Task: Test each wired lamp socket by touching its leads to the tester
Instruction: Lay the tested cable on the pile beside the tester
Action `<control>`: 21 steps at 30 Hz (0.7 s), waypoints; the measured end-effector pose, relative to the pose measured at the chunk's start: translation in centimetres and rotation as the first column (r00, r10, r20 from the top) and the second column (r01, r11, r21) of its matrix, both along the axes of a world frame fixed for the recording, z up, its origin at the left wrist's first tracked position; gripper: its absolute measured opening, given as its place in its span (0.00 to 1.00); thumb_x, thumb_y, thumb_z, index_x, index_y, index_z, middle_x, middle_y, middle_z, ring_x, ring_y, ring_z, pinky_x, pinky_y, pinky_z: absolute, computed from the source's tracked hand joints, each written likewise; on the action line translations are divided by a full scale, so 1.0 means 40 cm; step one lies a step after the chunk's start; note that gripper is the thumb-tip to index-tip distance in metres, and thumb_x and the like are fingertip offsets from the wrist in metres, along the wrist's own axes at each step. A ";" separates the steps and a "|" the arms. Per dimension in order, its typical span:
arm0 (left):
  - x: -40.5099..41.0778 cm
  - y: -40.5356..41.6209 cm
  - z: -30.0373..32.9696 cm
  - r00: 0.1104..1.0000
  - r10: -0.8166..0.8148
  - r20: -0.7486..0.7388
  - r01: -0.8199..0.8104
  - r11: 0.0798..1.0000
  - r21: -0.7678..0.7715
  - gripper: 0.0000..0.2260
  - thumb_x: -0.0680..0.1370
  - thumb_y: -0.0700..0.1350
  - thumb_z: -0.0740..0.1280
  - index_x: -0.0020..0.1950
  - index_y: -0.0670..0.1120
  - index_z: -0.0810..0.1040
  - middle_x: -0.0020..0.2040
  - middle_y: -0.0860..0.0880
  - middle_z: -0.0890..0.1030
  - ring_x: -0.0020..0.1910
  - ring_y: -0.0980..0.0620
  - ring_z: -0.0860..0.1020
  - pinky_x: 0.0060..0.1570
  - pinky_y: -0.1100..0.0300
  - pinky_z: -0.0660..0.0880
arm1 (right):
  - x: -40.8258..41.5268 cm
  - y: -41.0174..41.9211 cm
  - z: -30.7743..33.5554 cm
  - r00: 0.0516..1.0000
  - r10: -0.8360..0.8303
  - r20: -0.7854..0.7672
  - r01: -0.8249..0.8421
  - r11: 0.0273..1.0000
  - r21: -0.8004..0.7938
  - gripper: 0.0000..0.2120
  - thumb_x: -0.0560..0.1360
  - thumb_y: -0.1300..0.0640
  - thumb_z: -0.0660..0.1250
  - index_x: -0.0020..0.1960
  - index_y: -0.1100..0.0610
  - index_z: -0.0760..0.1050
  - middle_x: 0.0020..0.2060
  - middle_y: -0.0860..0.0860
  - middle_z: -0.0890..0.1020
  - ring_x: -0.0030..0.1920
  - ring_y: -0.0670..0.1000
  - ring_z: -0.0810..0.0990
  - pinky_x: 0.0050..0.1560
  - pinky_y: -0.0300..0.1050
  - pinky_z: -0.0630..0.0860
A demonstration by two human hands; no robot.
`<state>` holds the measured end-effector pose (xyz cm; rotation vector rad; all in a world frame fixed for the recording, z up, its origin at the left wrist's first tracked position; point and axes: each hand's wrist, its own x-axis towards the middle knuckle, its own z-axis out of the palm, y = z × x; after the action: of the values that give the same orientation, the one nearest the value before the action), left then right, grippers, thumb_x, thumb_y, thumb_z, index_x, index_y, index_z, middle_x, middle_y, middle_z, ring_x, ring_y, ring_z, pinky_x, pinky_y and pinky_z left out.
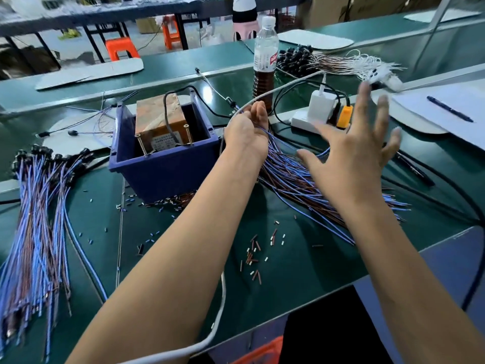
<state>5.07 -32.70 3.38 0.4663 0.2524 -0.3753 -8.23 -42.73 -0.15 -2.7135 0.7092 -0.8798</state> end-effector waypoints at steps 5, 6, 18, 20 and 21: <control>-0.018 -0.012 -0.012 0.997 -0.064 -0.031 0.064 0.998 -0.005 0.13 0.85 0.33 0.47 0.50 0.40 0.70 0.37 0.44 0.73 0.26 0.55 0.72 0.18 0.70 0.66 | 0.004 0.034 0.012 0.983 -0.049 0.177 0.060 0.997 -0.057 0.20 0.77 0.43 0.71 0.69 0.44 0.78 0.85 0.55 0.48 0.84 0.63 0.46 0.77 0.74 0.50; -0.019 -0.014 -0.016 0.998 -0.050 -0.039 0.050 0.999 0.002 0.14 0.85 0.32 0.47 0.47 0.41 0.69 0.36 0.45 0.72 0.26 0.55 0.70 0.19 0.70 0.64 | 0.011 0.041 0.007 0.988 -0.019 0.150 0.030 0.997 -0.067 0.19 0.78 0.43 0.69 0.68 0.45 0.79 0.85 0.54 0.51 0.84 0.62 0.47 0.77 0.73 0.47; -0.013 0.001 -0.025 0.999 0.036 0.011 -0.037 0.986 0.161 0.10 0.86 0.33 0.56 0.49 0.37 0.75 0.40 0.41 0.77 0.33 0.52 0.75 0.27 0.69 0.76 | 0.009 0.049 0.005 0.972 0.222 0.083 -0.231 0.966 0.116 0.17 0.84 0.46 0.64 0.46 0.57 0.82 0.37 0.58 0.84 0.41 0.64 0.79 0.42 0.54 0.76; -0.011 0.004 -0.023 0.997 0.065 0.049 -0.074 0.971 0.229 0.08 0.85 0.34 0.61 0.49 0.37 0.77 0.40 0.43 0.79 0.34 0.53 0.77 0.34 0.66 0.79 | -0.003 0.034 0.027 0.966 0.229 0.118 -0.243 0.961 0.129 0.14 0.83 0.47 0.66 0.47 0.56 0.82 0.36 0.56 0.83 0.38 0.61 0.79 0.38 0.51 0.74; -0.009 0.004 -0.027 0.994 0.075 0.081 -0.095 0.958 0.272 0.08 0.85 0.35 0.62 0.47 0.38 0.78 0.39 0.44 0.79 0.34 0.54 0.77 0.37 0.65 0.79 | -0.007 0.026 0.034 0.967 0.228 0.114 -0.241 0.963 0.121 0.13 0.83 0.48 0.67 0.47 0.55 0.82 0.36 0.54 0.83 0.38 0.60 0.78 0.37 0.48 0.71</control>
<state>4.71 -32.52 2.32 0.7391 0.2574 -0.2392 -8.52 -41.71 1.21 -2.5481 0.3993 -0.8686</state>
